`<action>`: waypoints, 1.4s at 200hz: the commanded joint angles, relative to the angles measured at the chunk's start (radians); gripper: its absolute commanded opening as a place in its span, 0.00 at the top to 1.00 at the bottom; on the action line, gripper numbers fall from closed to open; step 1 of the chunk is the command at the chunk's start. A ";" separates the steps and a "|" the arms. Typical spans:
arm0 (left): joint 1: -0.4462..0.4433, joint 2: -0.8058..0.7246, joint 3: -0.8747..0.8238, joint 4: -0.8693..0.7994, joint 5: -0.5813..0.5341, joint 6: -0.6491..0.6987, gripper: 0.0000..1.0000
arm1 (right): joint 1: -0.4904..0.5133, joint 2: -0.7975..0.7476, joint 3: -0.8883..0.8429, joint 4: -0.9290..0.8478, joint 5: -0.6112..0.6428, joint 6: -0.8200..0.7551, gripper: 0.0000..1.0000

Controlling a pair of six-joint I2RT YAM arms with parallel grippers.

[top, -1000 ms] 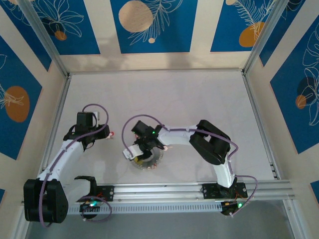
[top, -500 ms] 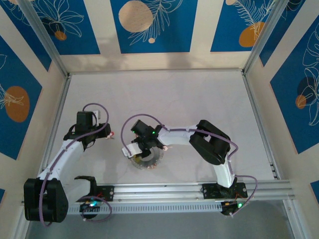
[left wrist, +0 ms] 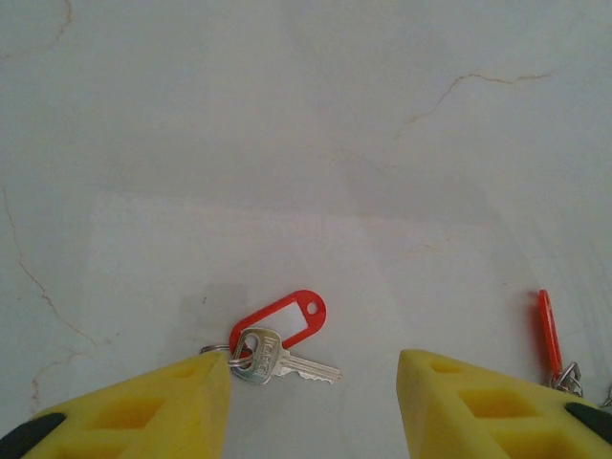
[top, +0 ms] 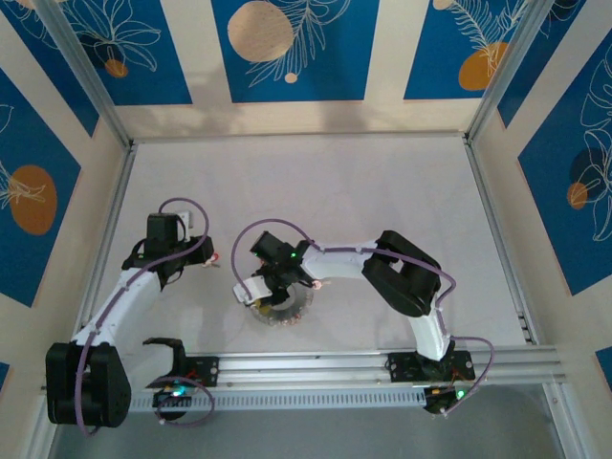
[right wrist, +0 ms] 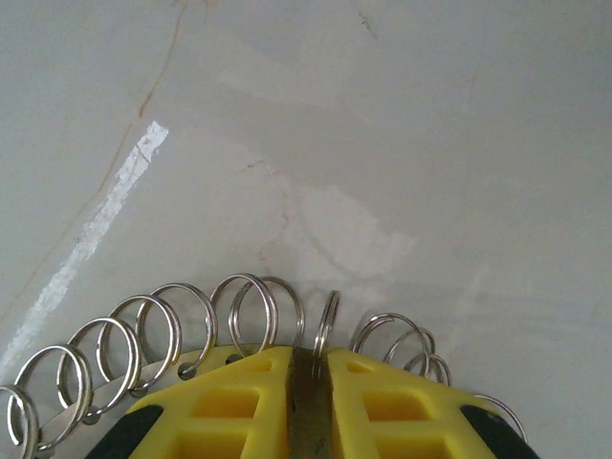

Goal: Put the keys on the keyring

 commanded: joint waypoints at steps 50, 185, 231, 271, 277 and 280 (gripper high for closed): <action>0.013 -0.011 -0.024 0.025 0.022 -0.033 0.51 | 0.017 0.027 0.029 0.024 0.029 0.067 0.84; 0.013 -0.016 -0.042 0.043 0.023 -0.049 0.50 | -0.013 -0.119 -0.061 0.018 -0.100 0.078 0.74; 0.013 -0.020 -0.044 0.048 0.025 -0.053 0.49 | -0.010 -0.071 -0.026 -0.047 -0.138 0.106 0.71; 0.013 -0.023 -0.047 0.051 0.027 -0.053 0.49 | -0.005 -0.028 0.030 -0.138 -0.188 0.098 0.69; 0.013 -0.022 -0.049 0.056 0.032 -0.057 0.49 | -0.004 -0.022 0.038 -0.150 -0.193 0.096 0.69; 0.013 -0.022 -0.052 0.059 0.036 -0.059 0.49 | -0.005 -0.019 0.042 -0.155 -0.194 0.096 0.69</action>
